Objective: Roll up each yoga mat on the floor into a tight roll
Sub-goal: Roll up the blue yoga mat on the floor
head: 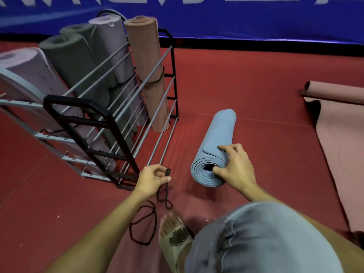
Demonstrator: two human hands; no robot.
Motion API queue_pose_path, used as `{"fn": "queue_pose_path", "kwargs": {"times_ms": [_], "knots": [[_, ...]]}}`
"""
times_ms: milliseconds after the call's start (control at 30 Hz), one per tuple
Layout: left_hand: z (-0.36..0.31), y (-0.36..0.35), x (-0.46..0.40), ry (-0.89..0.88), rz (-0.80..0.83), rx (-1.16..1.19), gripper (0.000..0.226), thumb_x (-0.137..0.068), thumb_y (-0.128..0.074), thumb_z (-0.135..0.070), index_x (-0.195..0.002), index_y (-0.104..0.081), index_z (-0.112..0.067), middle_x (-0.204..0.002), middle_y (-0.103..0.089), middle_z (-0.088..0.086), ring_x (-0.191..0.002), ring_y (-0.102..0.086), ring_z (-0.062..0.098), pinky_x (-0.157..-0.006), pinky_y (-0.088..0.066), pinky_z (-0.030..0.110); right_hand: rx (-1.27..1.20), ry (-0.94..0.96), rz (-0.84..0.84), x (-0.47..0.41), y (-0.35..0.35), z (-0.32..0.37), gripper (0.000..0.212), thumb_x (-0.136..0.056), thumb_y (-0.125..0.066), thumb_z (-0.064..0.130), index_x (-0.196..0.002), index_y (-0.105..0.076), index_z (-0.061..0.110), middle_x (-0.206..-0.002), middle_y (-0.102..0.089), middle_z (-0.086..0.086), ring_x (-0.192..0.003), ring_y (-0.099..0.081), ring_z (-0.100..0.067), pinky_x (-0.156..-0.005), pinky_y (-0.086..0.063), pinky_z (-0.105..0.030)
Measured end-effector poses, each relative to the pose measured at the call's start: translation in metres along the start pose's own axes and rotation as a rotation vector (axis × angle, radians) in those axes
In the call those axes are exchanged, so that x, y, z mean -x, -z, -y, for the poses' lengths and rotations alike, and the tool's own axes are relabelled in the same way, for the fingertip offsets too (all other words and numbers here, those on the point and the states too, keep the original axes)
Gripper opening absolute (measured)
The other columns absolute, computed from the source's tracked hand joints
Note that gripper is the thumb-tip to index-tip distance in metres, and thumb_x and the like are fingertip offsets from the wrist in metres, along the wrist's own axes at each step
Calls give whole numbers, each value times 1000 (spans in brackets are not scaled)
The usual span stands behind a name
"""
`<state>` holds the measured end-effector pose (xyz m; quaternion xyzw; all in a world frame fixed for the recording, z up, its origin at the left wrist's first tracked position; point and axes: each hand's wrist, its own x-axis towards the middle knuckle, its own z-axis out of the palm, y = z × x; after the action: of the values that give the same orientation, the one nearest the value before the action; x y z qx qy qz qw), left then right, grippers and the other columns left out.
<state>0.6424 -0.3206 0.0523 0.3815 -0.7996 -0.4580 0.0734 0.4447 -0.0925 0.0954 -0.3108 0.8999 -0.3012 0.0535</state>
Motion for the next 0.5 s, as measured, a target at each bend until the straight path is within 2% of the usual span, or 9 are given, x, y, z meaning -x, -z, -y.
{"fn": "queue_pose_path", "kwargs": {"times_ms": [100,200,267,300,367,400,500], "knots": [[-67,-16,-18,-97,-83,54,32,-70,-97,-17,-74,-66,-23,-61,-70,-4,-55,-61,6,-64,-58,37,63,34,-32,-8,30,-4,72,-70,-77,46,-138,-57,35,-125,-50,13,-116,-56,-22,-85,-53,-42],[-140,-31,-38,-232,-138,59,38,-72,-94,-33,-75,-58,-24,-58,-66,-6,-58,-69,21,-64,-60,41,156,57,-42,-19,72,-8,71,-71,-74,47,-138,-55,35,-127,-55,11,-119,-57,-24,-86,-53,-43],[-195,-43,-43,-345,-130,68,34,-82,-86,-37,-85,-54,-23,-67,-66,-4,-64,-68,25,-63,-55,36,205,72,-47,-24,106,-11,75,-69,-74,50,-139,-53,36,-128,-59,11,-121,-58,-24,-87,-54,-43],[-223,-48,-42,-395,-120,47,32,-88,-81,-35,-91,-54,-20,-73,-66,-2,-63,-65,18,-62,-50,30,223,83,-45,-26,124,-11,78,-68,-74,51,-141,-50,36,-130,-60,11,-122,-59,-24,-88,-54,-43],[-277,-57,-37,-495,-62,19,30,-95,-76,-29,-97,-52,-12,-74,-66,-3,-56,-60,-1,-57,-40,21,254,104,-32,-27,159,-7,90,-67,-76,50,-149,-41,35,-133,-63,7,-123,-60,-26,-87,-53,-43],[-301,-60,-32,-550,3,33,28,-95,-76,-27,-97,-52,-12,-73,-67,-3,-56,-62,-3,-59,-43,22,266,108,-20,-26,177,-3,98,-67,-77,50,-154,-33,34,-133,-64,4,-121,-60,-28,-84,-53,-43],[-356,-62,-13,-698,250,74,24,-95,-76,-23,-98,-56,-11,-88,-74,12,-78,-74,20,-67,-56,39,229,72,19,-16,223,8,115,-64,-78,54,-160,-17,40,-124,-66,0,-113,-61,-32,-80,-52,-43]]}}
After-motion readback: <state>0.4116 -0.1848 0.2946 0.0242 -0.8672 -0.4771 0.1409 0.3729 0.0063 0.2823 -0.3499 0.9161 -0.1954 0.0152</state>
